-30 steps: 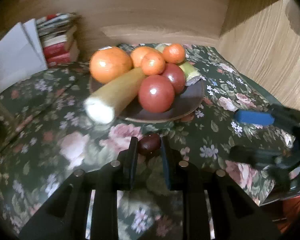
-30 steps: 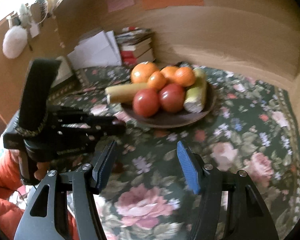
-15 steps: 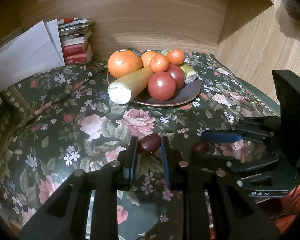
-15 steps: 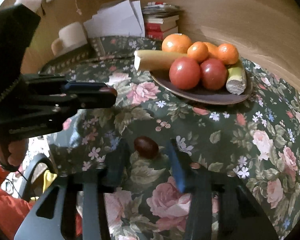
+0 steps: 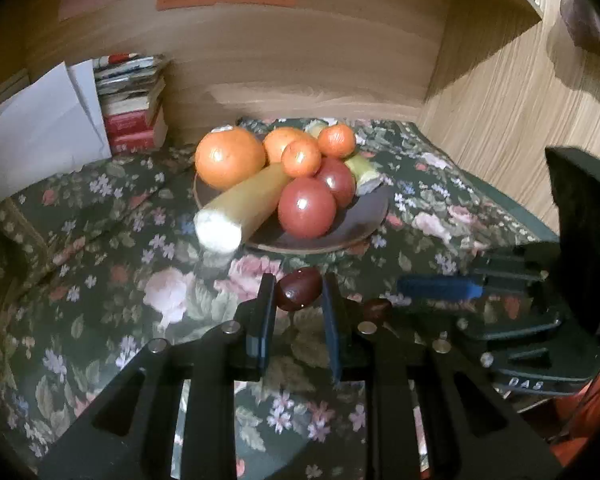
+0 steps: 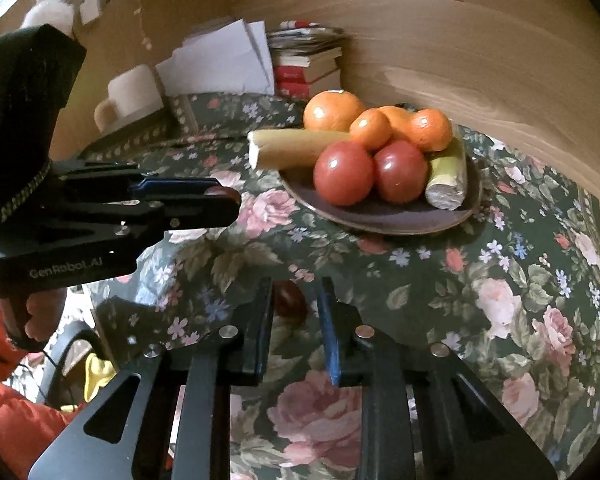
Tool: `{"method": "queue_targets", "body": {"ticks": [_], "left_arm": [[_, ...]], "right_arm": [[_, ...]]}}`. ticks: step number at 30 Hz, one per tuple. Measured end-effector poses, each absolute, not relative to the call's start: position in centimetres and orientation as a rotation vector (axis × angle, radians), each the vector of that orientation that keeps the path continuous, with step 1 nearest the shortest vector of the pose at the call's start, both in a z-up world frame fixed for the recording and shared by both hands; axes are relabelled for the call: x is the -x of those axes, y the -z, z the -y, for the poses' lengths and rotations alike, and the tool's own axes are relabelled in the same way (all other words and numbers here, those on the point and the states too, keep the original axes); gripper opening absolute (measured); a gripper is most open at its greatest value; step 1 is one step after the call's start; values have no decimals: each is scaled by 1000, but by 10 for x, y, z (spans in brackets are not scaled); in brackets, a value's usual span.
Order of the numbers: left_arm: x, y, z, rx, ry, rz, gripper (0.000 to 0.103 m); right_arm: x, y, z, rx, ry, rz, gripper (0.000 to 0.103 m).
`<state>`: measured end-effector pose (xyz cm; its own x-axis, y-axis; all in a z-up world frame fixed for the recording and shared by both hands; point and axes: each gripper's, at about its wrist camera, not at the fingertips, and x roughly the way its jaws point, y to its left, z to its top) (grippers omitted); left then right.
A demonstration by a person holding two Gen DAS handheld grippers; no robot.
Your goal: Organize fruits
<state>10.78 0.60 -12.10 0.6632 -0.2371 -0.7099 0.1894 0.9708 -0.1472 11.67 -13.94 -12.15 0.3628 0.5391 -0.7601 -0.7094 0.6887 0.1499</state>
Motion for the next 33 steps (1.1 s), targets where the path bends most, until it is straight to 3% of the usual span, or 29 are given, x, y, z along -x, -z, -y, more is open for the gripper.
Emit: {"method": "queue_targets", "body": {"ticks": [4,10,13,18,21,33], "left_arm": [[-111,120,-6,70,248,-808,22],[-109,128,-11,80,240,-829,22],[-107,129,-14,87,232,-833,22],[-108,131,-18,99,230,-833,22],[-109,132,-19,109,237,-832,22],[-125,123,-3,87,293,-812,22]], "right_arm": [[-114,129,138,214,-821,-920,21],[-116,130,133,231,-777,-907,37],[-123,133,130,234,-756,-915,39],[-130,136,123,263,-733,-909,36],[-130,136,119,297,-725,-900,21],[-138,116,135,258,-709,-851,20]]}}
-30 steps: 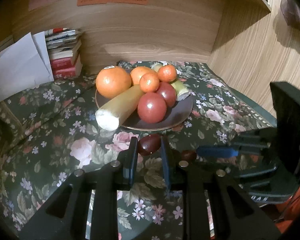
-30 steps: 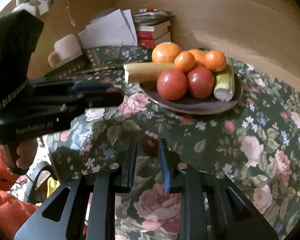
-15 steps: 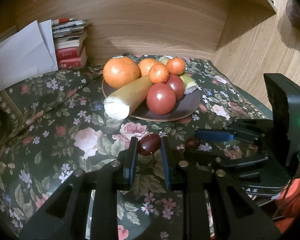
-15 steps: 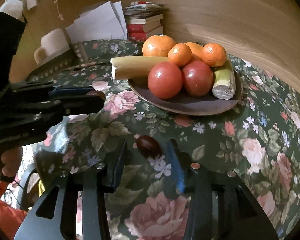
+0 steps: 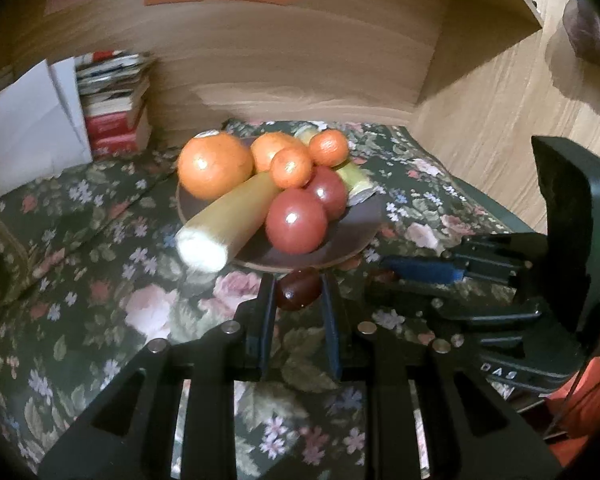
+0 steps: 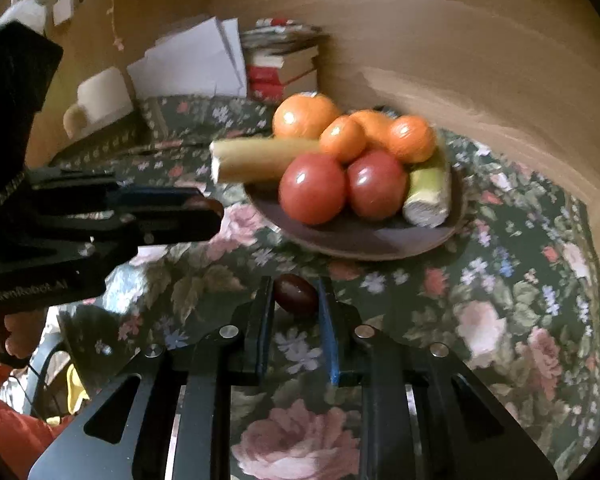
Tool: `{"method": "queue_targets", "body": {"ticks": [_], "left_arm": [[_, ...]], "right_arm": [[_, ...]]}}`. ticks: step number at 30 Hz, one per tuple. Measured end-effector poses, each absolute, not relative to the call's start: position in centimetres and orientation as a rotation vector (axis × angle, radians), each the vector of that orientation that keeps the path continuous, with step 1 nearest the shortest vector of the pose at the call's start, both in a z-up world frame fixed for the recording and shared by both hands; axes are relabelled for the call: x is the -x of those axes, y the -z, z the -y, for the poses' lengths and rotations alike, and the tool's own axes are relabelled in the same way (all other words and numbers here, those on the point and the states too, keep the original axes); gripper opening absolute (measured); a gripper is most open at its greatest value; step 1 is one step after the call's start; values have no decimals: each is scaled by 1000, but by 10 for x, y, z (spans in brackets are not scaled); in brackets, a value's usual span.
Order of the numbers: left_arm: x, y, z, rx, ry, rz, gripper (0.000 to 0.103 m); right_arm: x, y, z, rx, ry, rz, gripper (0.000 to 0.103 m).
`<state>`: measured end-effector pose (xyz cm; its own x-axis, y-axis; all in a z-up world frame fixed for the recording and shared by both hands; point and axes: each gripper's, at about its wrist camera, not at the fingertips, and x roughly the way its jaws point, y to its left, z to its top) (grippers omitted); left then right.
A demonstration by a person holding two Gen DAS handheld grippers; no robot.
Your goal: Organize fruits
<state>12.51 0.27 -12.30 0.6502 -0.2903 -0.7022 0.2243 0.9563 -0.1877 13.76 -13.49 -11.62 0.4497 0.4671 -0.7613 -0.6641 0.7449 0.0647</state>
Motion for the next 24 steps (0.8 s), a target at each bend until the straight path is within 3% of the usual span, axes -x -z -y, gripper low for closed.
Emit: {"method": "queue_targets", "body": {"ticks": [21,24], "left_arm": [[-165,137,35,52,353,-803,23],[-165,139,36,47,354,-803,23]], "right_arm": [[-191,121,151,192,-630,-876,20],[-191,121,152,186,-631,-877,25]]}}
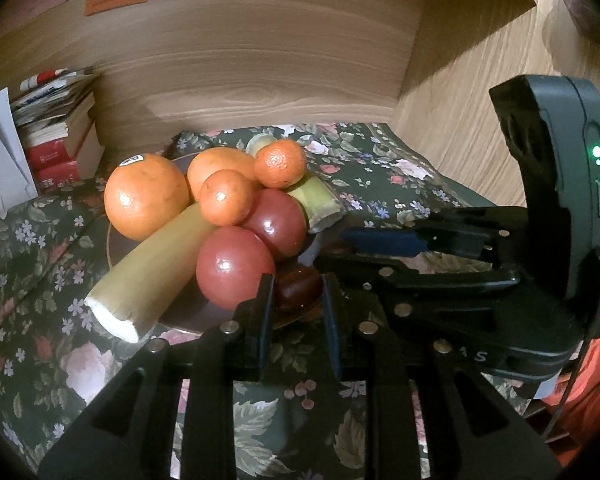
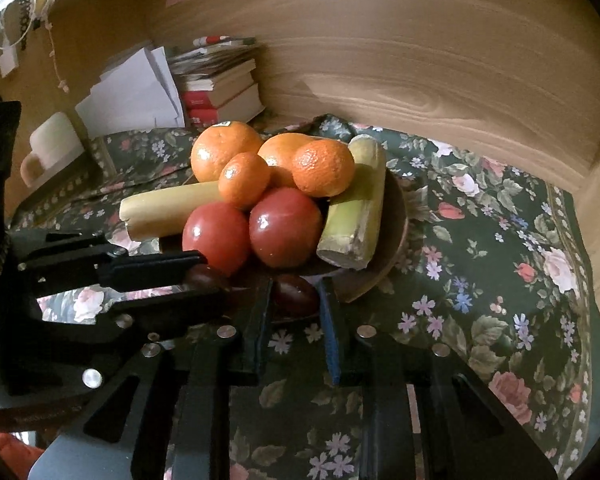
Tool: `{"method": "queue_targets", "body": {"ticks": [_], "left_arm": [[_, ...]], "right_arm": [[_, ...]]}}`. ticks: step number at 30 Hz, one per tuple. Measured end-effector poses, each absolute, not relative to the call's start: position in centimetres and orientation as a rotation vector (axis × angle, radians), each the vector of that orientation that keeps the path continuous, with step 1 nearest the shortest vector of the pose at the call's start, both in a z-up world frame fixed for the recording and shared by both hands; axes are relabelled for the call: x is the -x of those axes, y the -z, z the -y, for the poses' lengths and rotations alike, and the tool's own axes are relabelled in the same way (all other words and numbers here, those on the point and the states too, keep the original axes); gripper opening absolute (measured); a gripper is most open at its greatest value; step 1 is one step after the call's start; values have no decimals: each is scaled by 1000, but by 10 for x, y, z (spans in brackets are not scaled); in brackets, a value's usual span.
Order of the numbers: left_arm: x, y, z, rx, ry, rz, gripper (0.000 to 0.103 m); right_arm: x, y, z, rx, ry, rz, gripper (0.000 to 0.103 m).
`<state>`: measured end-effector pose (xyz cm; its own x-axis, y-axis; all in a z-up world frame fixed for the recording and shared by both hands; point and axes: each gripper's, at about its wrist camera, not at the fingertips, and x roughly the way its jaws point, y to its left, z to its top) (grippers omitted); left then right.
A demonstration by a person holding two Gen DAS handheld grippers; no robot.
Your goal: Organize fruits
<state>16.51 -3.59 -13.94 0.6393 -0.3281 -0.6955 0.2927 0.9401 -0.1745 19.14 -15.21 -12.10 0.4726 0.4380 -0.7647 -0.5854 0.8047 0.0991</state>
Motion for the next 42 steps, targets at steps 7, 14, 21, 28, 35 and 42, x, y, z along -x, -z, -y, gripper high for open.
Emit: {"method": "queue_targets", "body": {"ticks": [7,14,21,28,35,42], "left_arm": [[-165,140,36,51,353,-803,23],[-162,139,37,44,348,-795,29],[-156,120,37,18,303,-714,54],[-151,100,22,36,258,-671,55],[-123,62,2,52,163,-548,58],[-81,17,-6,46,88,-387,65]], "right_arm": [[-190,117,158,153,-625,-864,38],[-186,106,162,138,-630,-839,38],[-176,86,166,131,-630,-766,44],[-173,71,181,74,-610,-722,47],[-154,43,185,60,-607,-620,48],[-120,8,188,53,-595,-470,56]]}}
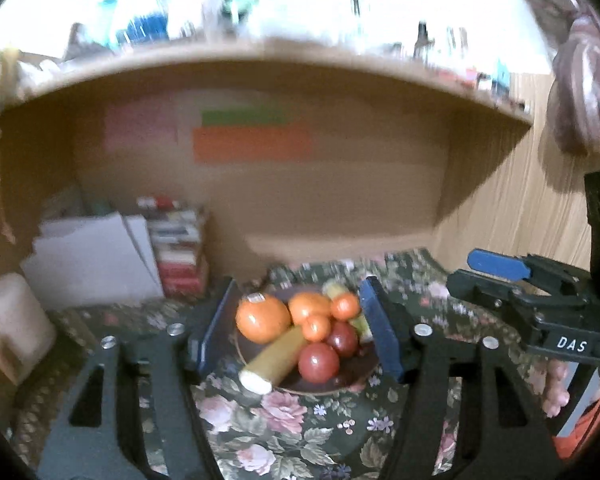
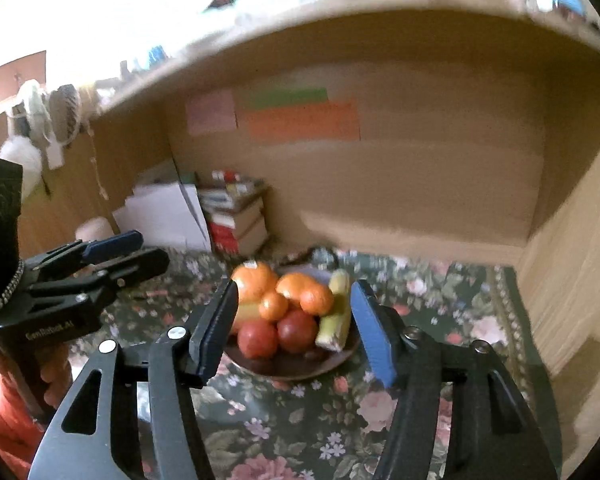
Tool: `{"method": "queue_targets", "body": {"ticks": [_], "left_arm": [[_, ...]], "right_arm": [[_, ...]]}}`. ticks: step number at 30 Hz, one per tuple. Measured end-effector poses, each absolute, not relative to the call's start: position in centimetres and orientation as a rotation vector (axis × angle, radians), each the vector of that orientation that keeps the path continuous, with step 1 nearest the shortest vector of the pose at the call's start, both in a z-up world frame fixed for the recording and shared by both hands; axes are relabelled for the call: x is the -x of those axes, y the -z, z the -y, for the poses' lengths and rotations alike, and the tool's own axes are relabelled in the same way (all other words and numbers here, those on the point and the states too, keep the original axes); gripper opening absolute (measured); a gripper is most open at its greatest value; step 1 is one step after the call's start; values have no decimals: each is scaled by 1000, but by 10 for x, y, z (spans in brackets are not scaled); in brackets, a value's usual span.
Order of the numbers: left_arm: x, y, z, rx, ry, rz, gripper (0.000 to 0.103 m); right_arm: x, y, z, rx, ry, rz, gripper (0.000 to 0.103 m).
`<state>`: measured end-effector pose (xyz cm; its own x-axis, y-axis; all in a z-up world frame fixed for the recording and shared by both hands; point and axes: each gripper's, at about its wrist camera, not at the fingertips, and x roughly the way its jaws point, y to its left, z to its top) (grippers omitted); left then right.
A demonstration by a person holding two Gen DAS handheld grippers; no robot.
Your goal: Organize fruits
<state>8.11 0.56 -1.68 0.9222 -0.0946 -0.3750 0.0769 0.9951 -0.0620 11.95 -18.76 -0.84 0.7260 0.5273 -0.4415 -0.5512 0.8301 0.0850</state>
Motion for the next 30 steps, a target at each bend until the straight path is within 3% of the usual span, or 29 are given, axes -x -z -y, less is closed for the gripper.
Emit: {"method": "queue_targets", "body": {"ticks": [9,12,13,18,30], "left_arm": [[-32,-20,-6,35,44,-251,75],[-19,-25,-5,44,41,-221,92],[-14,-27,-5,46,39,-205,92],[2,-30,-2,44,44,-176,101],[11,-29,-3,59,43,-180,103]], "right_arm": [[-75,-27,195,15,-562,-312,62],[-59,-33,194,28,-537,-268,80],[-53,-34,194,33,-520,-247,87],[-37,-39,195,37,-483,-199,103],[-27,-36,192,44,-437,-198,103]]}}
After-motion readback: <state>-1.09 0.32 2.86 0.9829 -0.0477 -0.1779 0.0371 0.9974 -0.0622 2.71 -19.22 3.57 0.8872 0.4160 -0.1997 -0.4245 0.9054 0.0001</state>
